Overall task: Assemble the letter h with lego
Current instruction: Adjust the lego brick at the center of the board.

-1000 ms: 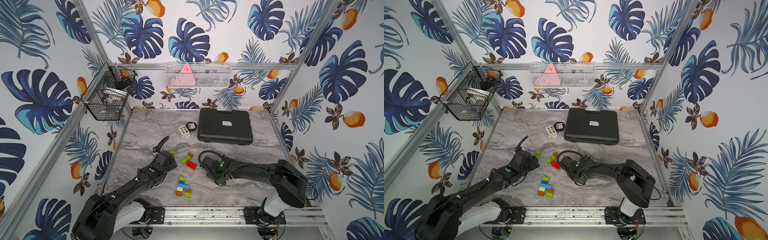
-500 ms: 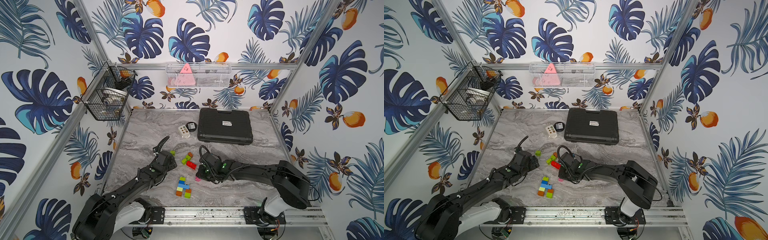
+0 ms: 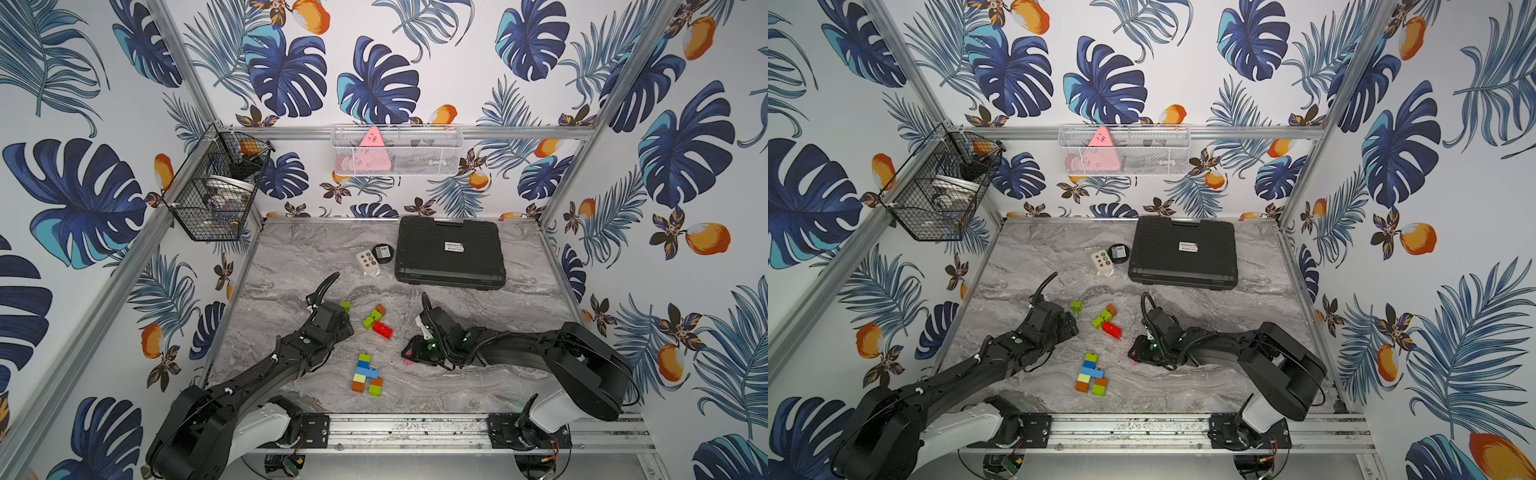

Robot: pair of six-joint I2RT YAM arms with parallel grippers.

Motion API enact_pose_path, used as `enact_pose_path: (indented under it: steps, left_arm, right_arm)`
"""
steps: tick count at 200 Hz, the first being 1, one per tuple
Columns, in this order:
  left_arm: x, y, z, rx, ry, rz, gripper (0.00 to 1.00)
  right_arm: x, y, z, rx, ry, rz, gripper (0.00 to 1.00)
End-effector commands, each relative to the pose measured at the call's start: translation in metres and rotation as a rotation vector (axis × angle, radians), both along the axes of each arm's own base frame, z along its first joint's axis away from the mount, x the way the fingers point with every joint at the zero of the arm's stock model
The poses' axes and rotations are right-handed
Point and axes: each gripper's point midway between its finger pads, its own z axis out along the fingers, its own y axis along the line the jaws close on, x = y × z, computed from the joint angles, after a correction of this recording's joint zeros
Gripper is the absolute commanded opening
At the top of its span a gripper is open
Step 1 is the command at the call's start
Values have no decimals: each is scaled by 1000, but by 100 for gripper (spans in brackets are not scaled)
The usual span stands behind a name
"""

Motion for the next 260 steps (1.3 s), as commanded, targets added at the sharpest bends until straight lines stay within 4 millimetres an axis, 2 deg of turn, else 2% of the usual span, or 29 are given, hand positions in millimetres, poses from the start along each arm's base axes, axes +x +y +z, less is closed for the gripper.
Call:
enact_pose_path:
  steps: [1,31,67,105,165,188,203,220,239,260]
  left_arm:
    - [2,3,2,9,-14,15,83]
    - [3,3,3,15,-15,16,83]
    - [4,0,3,3,-20,-2,83]
    - [8,-18,10,-35,-51,-101,85]
    - [12,-48,28,-129,-163,-251,88]
    - [11,-69,44,-205,-258,-353,89]
    - [8,-83,54,-262,-332,-420,95]
    - [2,-103,77,-321,-454,-521,99]
    - [-23,-131,115,-307,-715,-679,99]
    - [-56,-162,133,-197,-886,-836,99]
  right_arm:
    - [-10,-23,-14,-101,36,2,45]
    - [-9,-29,-4,-122,9,13,53]
    - [-6,-42,10,-219,-33,49,53]
    - [-14,-36,28,-308,-62,156,56]
    - [-9,-42,11,-597,-25,123,53]
    - [-11,-33,5,-572,-5,123,45]
    - [-12,-24,7,-516,5,119,38]
    - [-9,-28,11,-520,-12,104,28]
    - [-12,-31,23,-467,-7,133,26]
    - [-16,-40,44,-333,16,157,25]
